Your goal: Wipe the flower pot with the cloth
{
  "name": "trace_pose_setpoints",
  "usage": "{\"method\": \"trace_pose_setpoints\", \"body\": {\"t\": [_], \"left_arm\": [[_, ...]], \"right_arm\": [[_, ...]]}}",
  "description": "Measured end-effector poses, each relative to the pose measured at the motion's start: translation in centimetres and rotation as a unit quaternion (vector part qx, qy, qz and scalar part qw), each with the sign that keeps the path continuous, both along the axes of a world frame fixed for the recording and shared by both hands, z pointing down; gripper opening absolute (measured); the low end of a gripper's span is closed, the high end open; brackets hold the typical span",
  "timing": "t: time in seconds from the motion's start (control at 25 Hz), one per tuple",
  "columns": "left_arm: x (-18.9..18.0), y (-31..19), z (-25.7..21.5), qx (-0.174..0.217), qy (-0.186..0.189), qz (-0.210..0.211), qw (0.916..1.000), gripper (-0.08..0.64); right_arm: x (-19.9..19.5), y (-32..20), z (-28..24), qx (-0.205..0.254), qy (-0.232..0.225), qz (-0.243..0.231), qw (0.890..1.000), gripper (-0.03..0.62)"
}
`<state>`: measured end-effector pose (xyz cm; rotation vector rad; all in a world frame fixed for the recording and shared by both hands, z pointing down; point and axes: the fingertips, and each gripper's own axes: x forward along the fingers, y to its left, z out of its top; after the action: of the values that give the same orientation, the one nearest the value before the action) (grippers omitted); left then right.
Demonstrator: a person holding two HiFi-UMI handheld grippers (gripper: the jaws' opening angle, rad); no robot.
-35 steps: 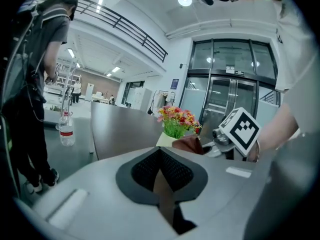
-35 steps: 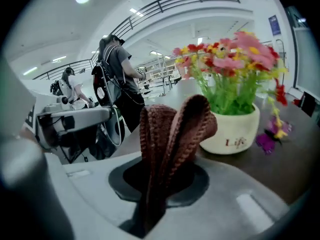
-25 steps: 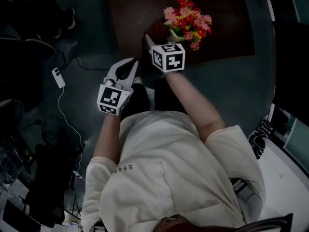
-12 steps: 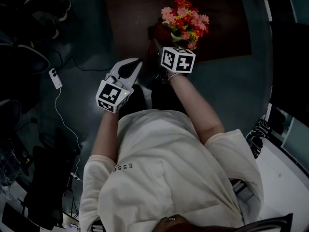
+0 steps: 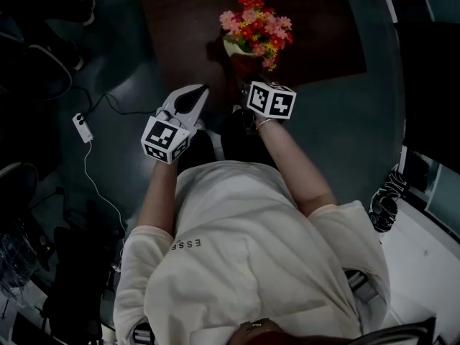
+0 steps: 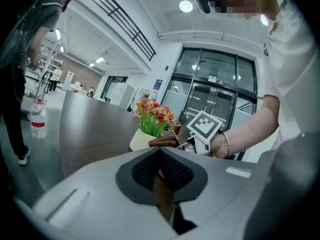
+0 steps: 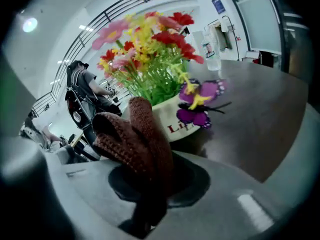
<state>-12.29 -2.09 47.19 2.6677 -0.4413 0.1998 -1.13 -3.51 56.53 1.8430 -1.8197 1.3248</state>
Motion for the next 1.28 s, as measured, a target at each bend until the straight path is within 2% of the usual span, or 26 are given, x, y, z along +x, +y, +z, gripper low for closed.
{"method": "trace_pose_setpoints", "body": {"t": [0.2,0.28,0.4,0.44,0.48,0.64,0.84,0.88,0.96,1.08,1.28], "left_arm": [[1.3,-0.3,-0.2,-0.033,0.035,0.007,0.9988,0.014],[1.7,-1.1,-0.3,-0.026,0.035,-0.004,0.9991,0.014],[3.1,-1.9,-0.5,0.000,0.016,-0.011,0.9998,0.015],[3.7,-2.0,-0.6,0.006,0.011,-0.011,0.9999,0.040],[4.3,-2.2,-0.6,0.011,0.004,-0.011,0.9999,0.097],[6.7,-3.0,0.4,0.035,-0.043,-0.030,0.9980,0.230],[9.7,-4.7,3.1,0.086,-0.103,-0.035,0.9903,0.521],[10.4,-4.9,3.6,0.091,-0.115,-0.028,0.9888,0.553],[11.6,-5.3,4.5,0.103,-0.138,-0.011,0.9850,0.588],[13.1,-6.3,5.3,0.121,-0.159,0.007,0.9799,0.604],[15.1,-7.8,5.9,0.121,-0.154,0.030,0.9801,0.604]], "right_arm": [[1.6,2.2,-0.2,-0.007,0.037,-0.026,0.999,0.046],[3.0,3.0,-0.1,-0.012,0.069,-0.040,0.997,0.046],[7.3,3.4,-0.4,-0.020,0.119,-0.043,0.992,0.046],[8.9,3.2,-0.6,-0.021,0.131,-0.040,0.990,0.046],[10.5,2.8,-0.8,-0.022,0.140,-0.038,0.989,0.046],[15.1,1.3,-1.0,-0.024,0.160,-0.045,0.986,0.048],[18.3,-0.2,-0.3,-0.030,0.145,-0.069,0.987,0.048],[18.6,-0.4,-0.1,-0.030,0.141,-0.082,0.986,0.048],[18.8,-0.9,0.1,-0.027,0.139,-0.112,0.984,0.048],[19.2,-1.9,0.2,-0.017,0.141,-0.151,0.978,0.048],[20.2,-4.1,-0.2,0.005,0.141,-0.189,0.972,0.048]]}}
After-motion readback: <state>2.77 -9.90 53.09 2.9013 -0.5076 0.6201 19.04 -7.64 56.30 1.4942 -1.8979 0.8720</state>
